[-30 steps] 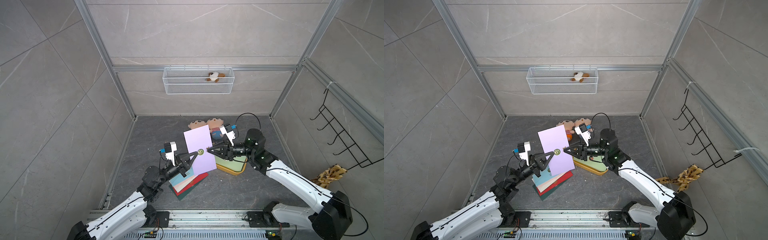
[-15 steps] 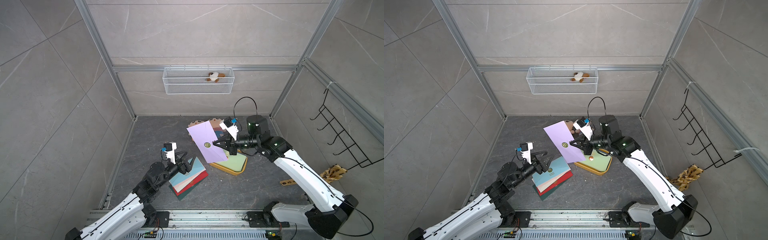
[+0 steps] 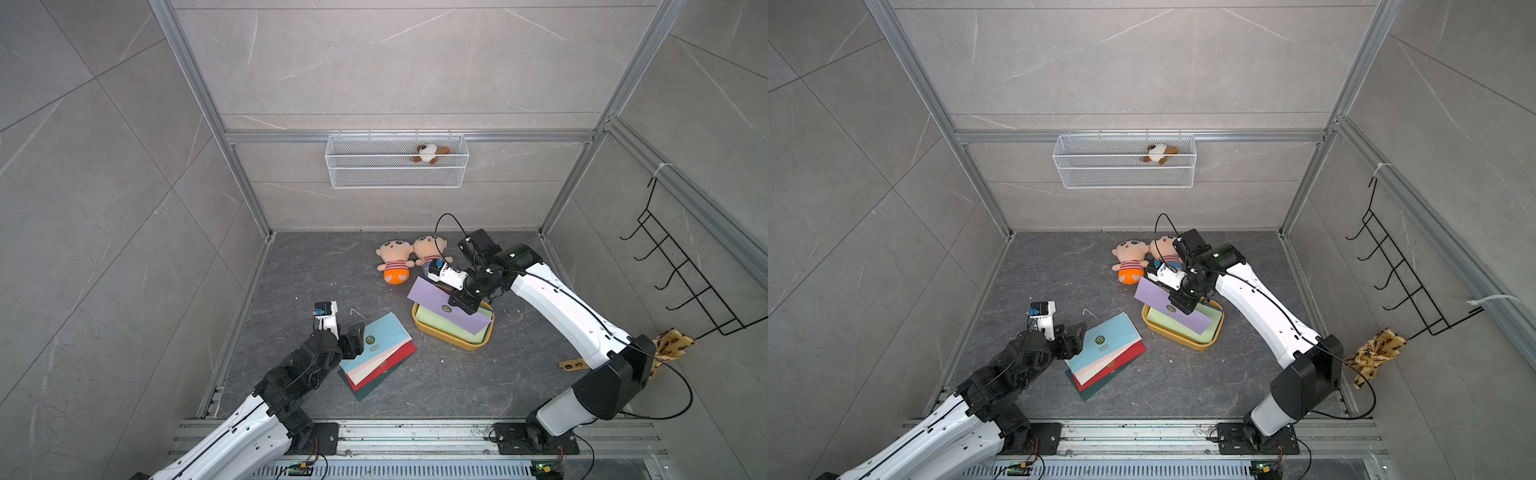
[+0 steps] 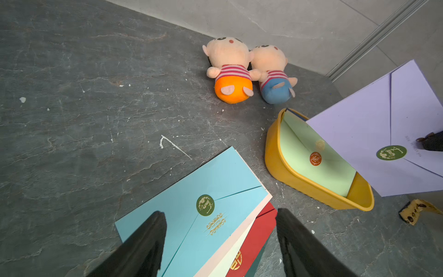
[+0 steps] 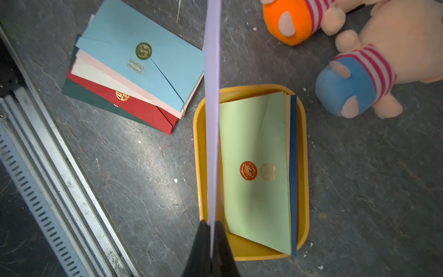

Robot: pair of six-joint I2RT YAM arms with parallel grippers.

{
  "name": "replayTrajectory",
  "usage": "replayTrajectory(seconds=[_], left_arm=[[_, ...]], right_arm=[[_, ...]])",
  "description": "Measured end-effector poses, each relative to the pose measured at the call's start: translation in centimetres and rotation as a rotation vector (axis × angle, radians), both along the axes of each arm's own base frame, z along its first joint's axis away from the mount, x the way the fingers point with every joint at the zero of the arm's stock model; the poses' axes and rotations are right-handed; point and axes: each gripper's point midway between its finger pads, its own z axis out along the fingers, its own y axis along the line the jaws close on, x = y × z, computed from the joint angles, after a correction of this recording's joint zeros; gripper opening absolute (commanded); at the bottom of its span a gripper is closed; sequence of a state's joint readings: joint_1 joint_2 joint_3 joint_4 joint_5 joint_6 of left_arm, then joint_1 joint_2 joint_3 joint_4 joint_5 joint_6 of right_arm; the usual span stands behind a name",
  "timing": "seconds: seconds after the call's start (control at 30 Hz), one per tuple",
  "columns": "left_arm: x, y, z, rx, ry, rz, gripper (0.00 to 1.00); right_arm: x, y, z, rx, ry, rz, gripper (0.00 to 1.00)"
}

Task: Put the sealed envelopes into the storage box
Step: Place the envelope in the storage box.

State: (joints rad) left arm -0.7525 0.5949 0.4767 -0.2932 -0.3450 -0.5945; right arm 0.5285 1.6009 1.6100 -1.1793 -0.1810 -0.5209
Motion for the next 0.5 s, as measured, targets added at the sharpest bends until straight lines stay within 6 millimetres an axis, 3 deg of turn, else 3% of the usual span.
replayTrajectory(seconds=[0.5], left_arm=[[0.0,0.5,-0.8,0.037,0.02,0.019,0.77]], right_arm=[[1.0,-1.5,-5.5,-0.169,0.09,0.018,0.0]])
